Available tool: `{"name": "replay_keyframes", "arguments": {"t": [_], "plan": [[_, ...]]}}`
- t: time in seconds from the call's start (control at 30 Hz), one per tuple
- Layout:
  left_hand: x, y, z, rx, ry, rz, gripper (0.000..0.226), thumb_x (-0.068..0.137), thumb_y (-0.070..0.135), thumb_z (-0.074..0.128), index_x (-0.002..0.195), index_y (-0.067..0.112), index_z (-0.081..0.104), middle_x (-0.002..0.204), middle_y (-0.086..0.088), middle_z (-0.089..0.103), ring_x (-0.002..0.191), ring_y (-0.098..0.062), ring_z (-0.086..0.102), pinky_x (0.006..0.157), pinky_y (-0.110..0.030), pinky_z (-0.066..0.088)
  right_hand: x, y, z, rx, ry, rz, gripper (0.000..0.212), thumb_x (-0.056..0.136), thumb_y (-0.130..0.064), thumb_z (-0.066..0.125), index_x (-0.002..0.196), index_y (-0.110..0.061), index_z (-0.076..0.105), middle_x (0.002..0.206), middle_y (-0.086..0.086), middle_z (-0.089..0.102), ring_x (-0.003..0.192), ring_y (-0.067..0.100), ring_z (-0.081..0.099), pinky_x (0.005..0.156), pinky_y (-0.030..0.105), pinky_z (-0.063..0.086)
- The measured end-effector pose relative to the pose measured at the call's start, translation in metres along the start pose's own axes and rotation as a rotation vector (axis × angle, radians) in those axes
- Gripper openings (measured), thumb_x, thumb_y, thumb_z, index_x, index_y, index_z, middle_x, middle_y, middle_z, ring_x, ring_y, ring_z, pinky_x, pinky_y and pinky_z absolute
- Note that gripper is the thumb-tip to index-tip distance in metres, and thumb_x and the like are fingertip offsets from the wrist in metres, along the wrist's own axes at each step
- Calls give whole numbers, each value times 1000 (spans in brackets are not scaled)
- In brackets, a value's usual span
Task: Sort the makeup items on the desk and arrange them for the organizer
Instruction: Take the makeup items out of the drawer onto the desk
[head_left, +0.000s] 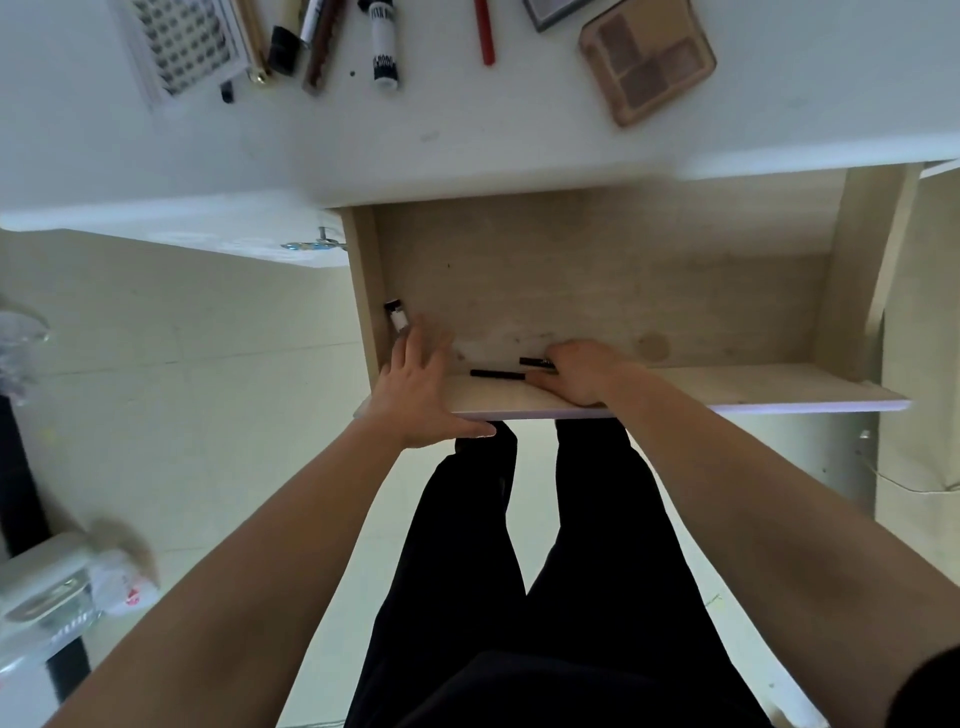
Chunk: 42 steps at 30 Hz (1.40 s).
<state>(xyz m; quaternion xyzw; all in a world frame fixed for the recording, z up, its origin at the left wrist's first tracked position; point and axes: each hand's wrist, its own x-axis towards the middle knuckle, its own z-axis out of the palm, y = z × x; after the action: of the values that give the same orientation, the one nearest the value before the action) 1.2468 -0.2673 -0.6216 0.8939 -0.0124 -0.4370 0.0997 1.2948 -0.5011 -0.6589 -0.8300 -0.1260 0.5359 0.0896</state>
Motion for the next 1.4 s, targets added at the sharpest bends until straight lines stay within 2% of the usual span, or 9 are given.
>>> {"name": "replay_keyframes", "arguments": {"t": [0.23, 0.43, 0.53, 0.7, 0.83, 1.0, 1.13, 1.3, 1.4], "plan": [[6, 0, -6, 0, -88, 1, 145, 45, 91, 68, 156, 35, -6, 159, -4, -34, 150, -35, -21, 119, -57, 14, -10, 0, -7, 158, 129, 6, 44, 104, -46, 43, 121, -7, 53, 122, 21, 64, 109, 37, 61, 81, 38, 44], [10, -5, -14, -42, -174, -19, 151, 35, 95, 66, 154, 42, -11, 155, -3, -41, 144, -35, -35, 120, -59, 5, -34, -7, -33, 441, 502, -49, 31, 104, -45, 43, 97, -15, 40, 74, 5, 56, 74, 36, 62, 57, 36, 35], [11, -9, -17, -144, -155, -37, 146, 39, 94, 66, 155, 41, -5, 158, -2, -37, 145, -31, -35, 121, -57, 5, -52, -20, -64, 509, 801, -137, 38, 102, -47, 46, 101, -8, 49, 72, -2, 54, 70, 36, 61, 56, 35, 38], [21, -7, -16, -434, 26, -134, 101, 78, 81, 50, 157, 32, 11, 163, 1, -25, 152, -29, -9, 122, -50, 13, -42, -50, -152, 597, 1084, -212, 35, 105, -43, 41, 111, -10, 52, 81, -13, 54, 62, 1, 53, 55, 14, 39], [39, -2, -21, -435, 169, -184, 74, 98, 50, 49, 156, 18, 16, 165, -10, -15, 151, -37, 3, 119, -48, 18, -18, -59, -204, 452, 1117, -110, 31, 105, -34, 43, 127, -12, 48, 110, 0, 60, 92, 9, 60, 78, 25, 52], [61, 9, -27, -369, 176, -292, 53, 98, 20, 52, 146, 4, 33, 163, -18, -1, 145, -45, 16, 116, -50, 26, -11, -68, -219, 273, 1085, -91, 46, 101, -15, 50, 145, -12, 37, 131, 11, 49, 107, 20, 57, 86, 27, 48], [61, 7, -23, -450, 384, -308, 37, 90, -2, 46, 126, 4, 54, 147, -18, 31, 112, -42, 53, 97, -44, 46, -12, -68, -211, 264, 1120, -94, 53, 97, -15, 55, 146, -12, 37, 135, 12, 44, 113, 20, 54, 88, 23, 44], [41, -1, -43, -474, 619, -7, 15, 85, 5, 62, 100, 6, 65, 116, -11, 50, 86, -28, 58, 80, -38, 55, -13, -65, -218, 283, 1166, -98, 38, 97, -18, 57, 134, -12, 50, 133, 10, 47, 113, 19, 56, 88, 19, 44], [18, 7, -81, -496, 812, 202, 6, 82, 6, 66, 88, 7, 64, 115, -7, 56, 83, -10, 56, 73, -10, 47, -12, -67, -225, 331, 1224, -119, 28, 100, -22, 53, 127, -12, 56, 129, 10, 52, 108, 18, 57, 86, 21, 47]]}}
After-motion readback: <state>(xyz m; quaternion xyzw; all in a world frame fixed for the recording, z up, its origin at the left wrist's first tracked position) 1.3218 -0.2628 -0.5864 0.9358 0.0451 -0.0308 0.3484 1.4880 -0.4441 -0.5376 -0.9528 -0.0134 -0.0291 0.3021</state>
